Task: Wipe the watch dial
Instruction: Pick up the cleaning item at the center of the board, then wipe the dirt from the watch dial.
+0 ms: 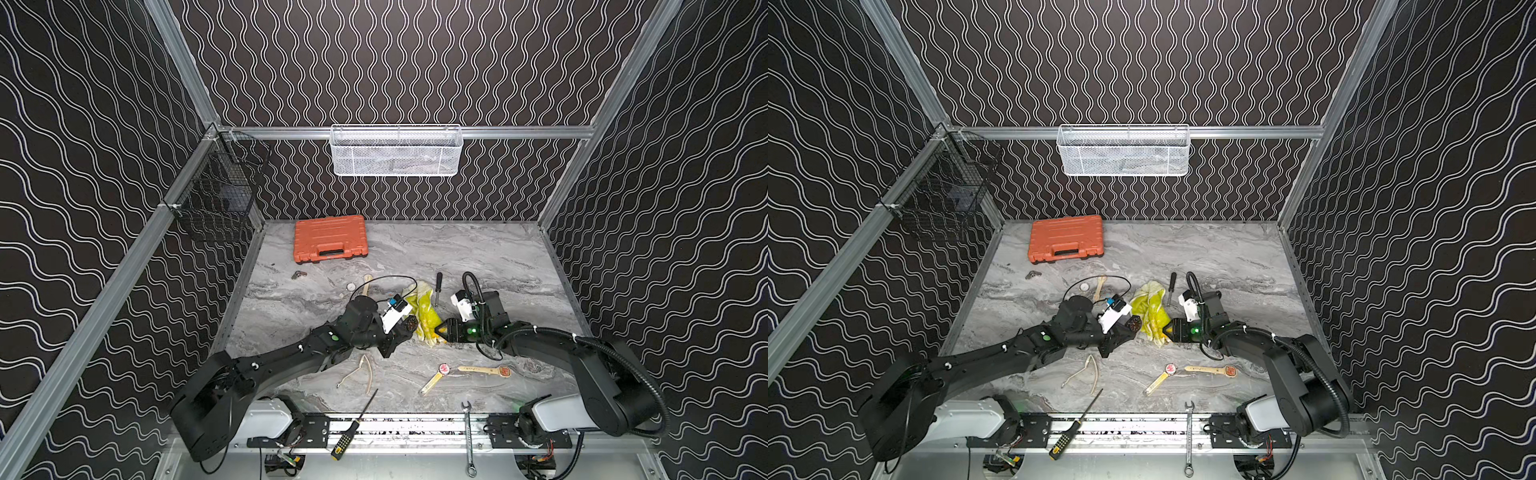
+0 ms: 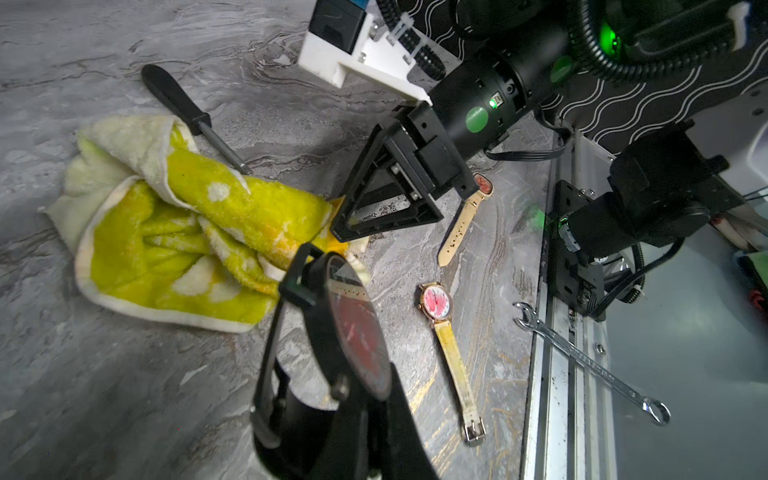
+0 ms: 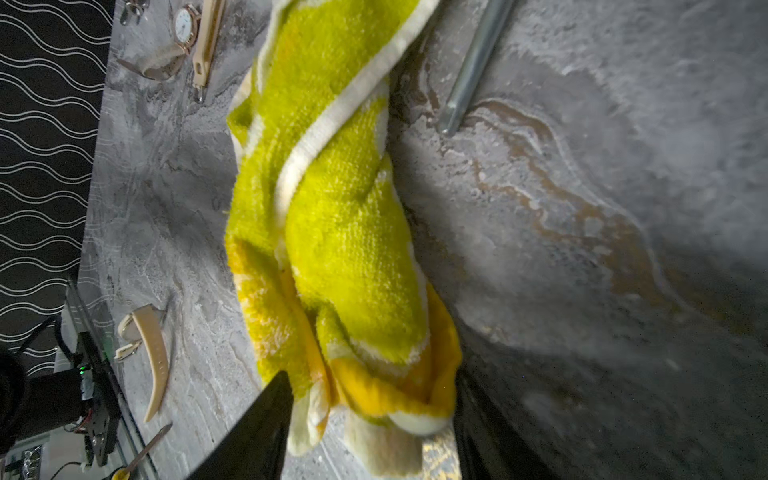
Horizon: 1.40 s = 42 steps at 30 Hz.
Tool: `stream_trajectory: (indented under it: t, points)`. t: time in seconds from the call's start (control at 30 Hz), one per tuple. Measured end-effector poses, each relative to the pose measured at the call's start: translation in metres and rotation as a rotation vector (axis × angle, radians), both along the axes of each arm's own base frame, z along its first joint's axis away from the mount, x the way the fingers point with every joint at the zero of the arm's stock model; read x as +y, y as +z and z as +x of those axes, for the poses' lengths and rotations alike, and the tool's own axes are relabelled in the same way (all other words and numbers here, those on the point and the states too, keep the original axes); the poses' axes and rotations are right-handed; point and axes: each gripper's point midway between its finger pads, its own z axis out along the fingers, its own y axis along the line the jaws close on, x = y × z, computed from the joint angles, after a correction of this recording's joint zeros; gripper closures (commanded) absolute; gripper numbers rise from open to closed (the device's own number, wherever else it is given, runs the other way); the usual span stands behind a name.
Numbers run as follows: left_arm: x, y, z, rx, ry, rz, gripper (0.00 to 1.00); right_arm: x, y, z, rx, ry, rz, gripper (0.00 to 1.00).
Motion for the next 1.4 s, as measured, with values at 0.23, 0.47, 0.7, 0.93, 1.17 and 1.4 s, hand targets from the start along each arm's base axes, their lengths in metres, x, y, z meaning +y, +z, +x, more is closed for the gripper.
stream_trajectory:
  t: [0.23, 0.47, 0.7, 0.93, 1.17, 1.4]
  points:
    - [-0.014, -0.009, 0.001, 0.036, -0.051, -0.009, 1.0, -0.001, -0.014, 0.002, -0.005, -0.017, 0.012, 0.86]
    - [-0.028, -0.021, 0.006, 0.078, -0.076, -0.037, 1.0, 0.0, 0.014, 0.001, -0.091, -0.003, 0.059, 1.0]
    - [-0.023, -0.049, 0.014, 0.145, -0.016, -0.02, 1.0, 0.009, 0.076, -0.001, -0.23, 0.119, 0.08, 1.0]
    - [-0.015, -0.075, 0.009, 0.251, -0.001, -0.087, 1.0, 0.042, 0.082, -0.029, -0.19, 0.321, 0.106, 1.0]
    - [-0.015, -0.078, 0.002, 0.286, -0.033, -0.121, 1.0, 0.072, 0.058, -0.055, -0.111, 0.457, 0.111, 1.0]
    - [-0.009, -0.089, -0.002, 0.31, -0.031, -0.093, 1.0, 0.081, 0.03, -0.058, -0.065, 0.488, 0.145, 1.0]
